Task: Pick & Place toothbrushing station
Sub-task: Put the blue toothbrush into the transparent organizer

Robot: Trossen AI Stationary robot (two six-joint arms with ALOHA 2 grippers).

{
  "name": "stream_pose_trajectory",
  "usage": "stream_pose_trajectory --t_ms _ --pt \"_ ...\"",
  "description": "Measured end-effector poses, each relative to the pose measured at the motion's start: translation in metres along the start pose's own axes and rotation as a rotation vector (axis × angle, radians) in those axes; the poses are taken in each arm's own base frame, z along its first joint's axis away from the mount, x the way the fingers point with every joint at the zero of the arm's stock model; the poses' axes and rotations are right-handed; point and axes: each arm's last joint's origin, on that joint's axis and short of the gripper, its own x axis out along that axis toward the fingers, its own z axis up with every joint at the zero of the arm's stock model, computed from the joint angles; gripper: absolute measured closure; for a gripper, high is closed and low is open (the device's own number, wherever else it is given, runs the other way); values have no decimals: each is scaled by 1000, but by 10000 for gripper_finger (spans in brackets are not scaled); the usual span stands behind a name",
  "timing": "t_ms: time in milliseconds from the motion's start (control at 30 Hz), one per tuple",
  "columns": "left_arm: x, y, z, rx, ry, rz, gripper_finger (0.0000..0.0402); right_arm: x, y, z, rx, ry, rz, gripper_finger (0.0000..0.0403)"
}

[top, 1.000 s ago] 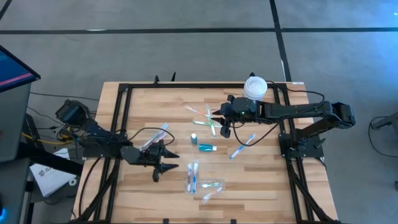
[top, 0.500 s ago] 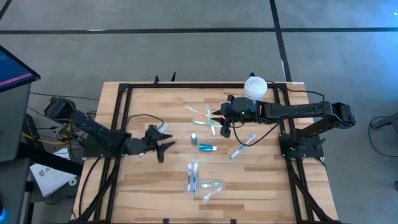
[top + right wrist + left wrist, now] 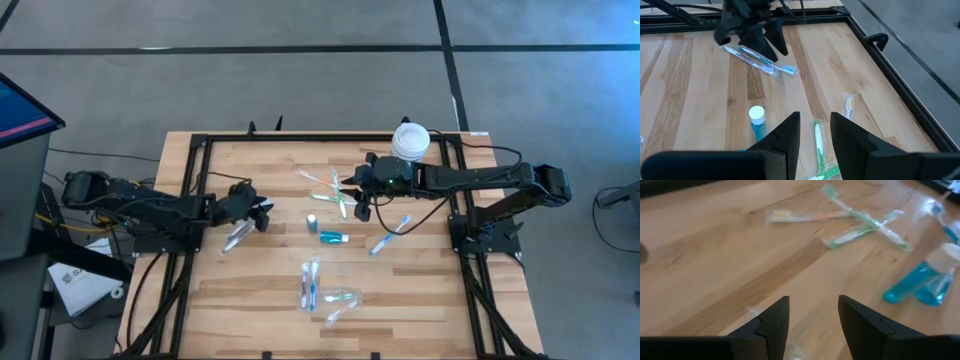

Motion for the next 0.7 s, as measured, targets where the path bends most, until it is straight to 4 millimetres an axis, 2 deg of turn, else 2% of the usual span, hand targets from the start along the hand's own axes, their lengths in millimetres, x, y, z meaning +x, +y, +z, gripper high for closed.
stream_pose_trajectory --t_ms 367,700 --pt "10 27 3 -7 128 83 238 0 0 0 0 0 0 305" --pt "11 33 0 4 226 47 238 0 0 0 0 0 0 305"
